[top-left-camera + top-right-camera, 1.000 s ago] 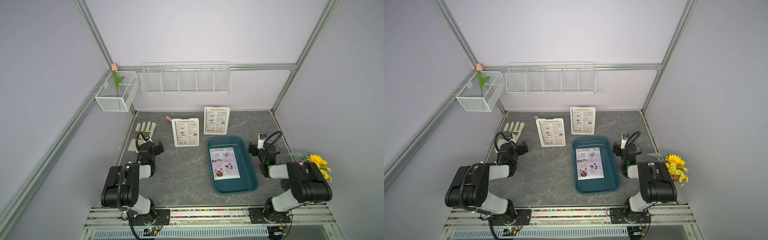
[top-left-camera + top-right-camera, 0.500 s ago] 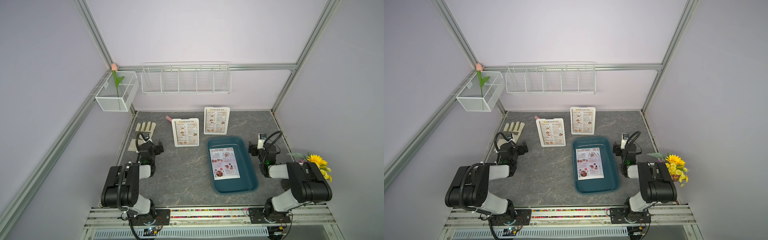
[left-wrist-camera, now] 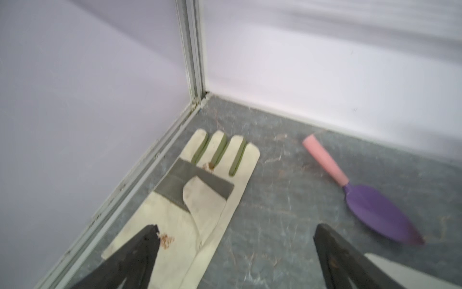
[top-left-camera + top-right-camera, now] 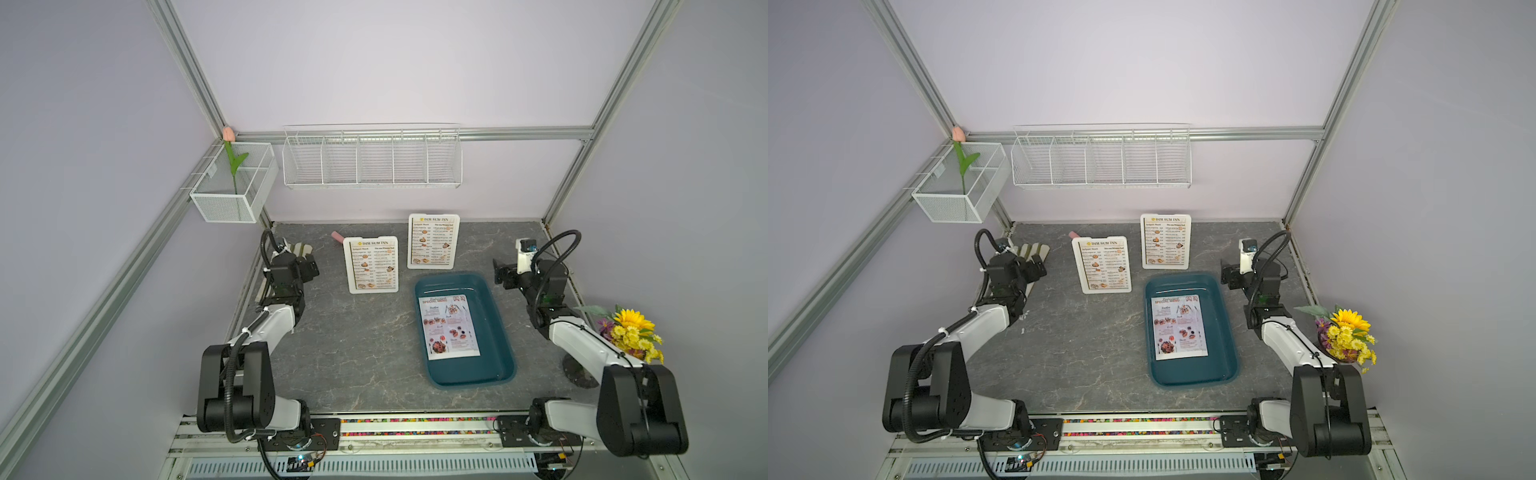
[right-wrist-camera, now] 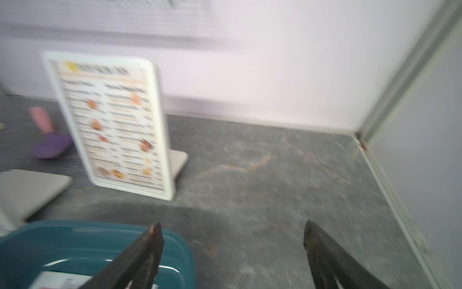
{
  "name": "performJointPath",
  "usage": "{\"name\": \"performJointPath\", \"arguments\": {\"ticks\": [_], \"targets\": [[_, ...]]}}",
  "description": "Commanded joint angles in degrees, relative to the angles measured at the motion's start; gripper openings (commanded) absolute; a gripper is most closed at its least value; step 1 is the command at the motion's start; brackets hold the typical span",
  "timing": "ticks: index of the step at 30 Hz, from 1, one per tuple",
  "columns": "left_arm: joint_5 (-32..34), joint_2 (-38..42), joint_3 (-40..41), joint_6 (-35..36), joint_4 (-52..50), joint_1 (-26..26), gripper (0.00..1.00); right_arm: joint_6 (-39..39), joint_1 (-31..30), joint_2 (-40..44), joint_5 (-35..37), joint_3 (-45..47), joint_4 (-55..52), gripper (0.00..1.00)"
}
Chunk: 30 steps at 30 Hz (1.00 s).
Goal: Replace the menus in the menu holders
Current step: Adjust the menu holder at the center of the board.
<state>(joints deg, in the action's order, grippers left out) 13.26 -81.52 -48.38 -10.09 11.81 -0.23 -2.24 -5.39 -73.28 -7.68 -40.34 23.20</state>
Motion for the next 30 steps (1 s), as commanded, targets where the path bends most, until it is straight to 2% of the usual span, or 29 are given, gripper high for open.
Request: {"name": "performJointPath", "arguments": {"ticks": [1, 2, 4, 8, 11, 13, 20, 26, 30], "targets": [[-4.57, -0.71, -7.05, -7.49, -19.58, 1.83, 0.99, -0.69, -6.72, -2.51, -13.37, -5.33, -9.22, 0.91], [-8.28, -1.6, -9.03, -9.09, -22.28, 2.66, 0.99, -0.28, -9.61, -4.4, -14.74, -7.48, -9.09, 0.91], [-11.1, -2.35, -11.62, -10.39, -25.88, 2.47, 0.99, -0.07, -14.14, -8.38, -15.78, -12.03, -8.94, 0.92], [-6.29, 1.13, -12.37, -12.84, -30.87, -2.15, 0.99, -0.11, -21.53, -17.5, -14.15, -19.64, -8.73, 0.92], [-0.54, 4.8, -12.11, -13.8, -35.52, -6.69, 0.99, 0.3, -25.15, -24.64, -13.88, -25.34, -8.5, 0.92], [0.68, 7.21, -11.71, -15.55, -38.11, -8.37, 0.99, 0.22, -27.14, -28.65, -13.5, -28.47, -8.36, 0.92], [5.16, 14.13, -11.02, -18.0, -46.66, -11.35, 0.99, 3.61, -28.74, -38.94, -12.87, -35.05, -3.94, 0.92], [2.43, 14.53, -11.8, -16.52, -51.08, -11.58, 0.99, 4.42, -30.0, -43.62, -16.53, -37.74, -0.64, 0.93], [1.45, 13.76, -12.99, -15.5, -52.37, -11.57, 0.99, 4.2, -31.26, -43.49, -19.27, -36.48, 0.96, 0.95]]}}
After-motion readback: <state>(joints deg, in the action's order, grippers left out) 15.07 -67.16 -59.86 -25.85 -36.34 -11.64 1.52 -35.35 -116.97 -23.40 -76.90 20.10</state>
